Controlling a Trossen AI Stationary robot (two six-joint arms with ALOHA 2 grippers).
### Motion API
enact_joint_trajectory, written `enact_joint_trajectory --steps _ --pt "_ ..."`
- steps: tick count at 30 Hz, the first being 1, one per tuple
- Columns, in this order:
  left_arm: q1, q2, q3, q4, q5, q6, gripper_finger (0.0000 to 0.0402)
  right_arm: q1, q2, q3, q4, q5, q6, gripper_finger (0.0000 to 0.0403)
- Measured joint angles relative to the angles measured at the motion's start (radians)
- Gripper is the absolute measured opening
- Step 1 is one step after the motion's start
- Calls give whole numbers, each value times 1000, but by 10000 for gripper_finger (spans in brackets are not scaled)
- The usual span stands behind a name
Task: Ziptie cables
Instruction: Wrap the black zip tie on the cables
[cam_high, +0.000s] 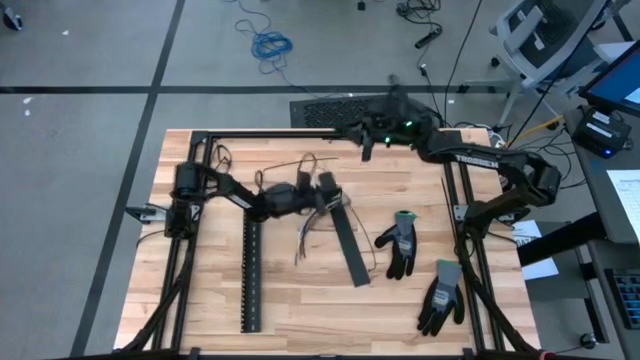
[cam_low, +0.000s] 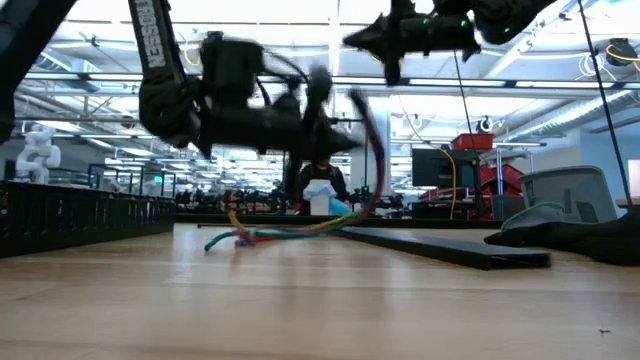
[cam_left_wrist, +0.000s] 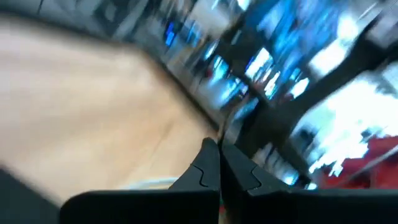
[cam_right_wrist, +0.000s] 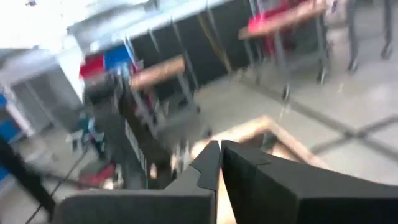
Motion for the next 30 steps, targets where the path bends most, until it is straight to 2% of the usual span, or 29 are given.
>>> enact_joint_trajectory --steps 3,9,14,17,23,30 --pt "-2 0 1 -54 5 -15 0 -1 -39 1 -35 4 1 35" --pt "1 -2 7 -68 -19 -23 0 2 -132 -3 -337 -14 -84 93" --pt "16 -4 36 -72 -35 -17 0 55 -151 -8 -712 22 -197 96" --pt "19 -4 60 -72 -26 10 0 93 -133 -7 -816 69 -248 94" --pt "25 -5 96 -94 -24 35 0 165 -57 -53 -726 62 -204 100" --pt "25 -7 105 -95 -24 35 0 190 -9 -61 -696 94 -209 118"
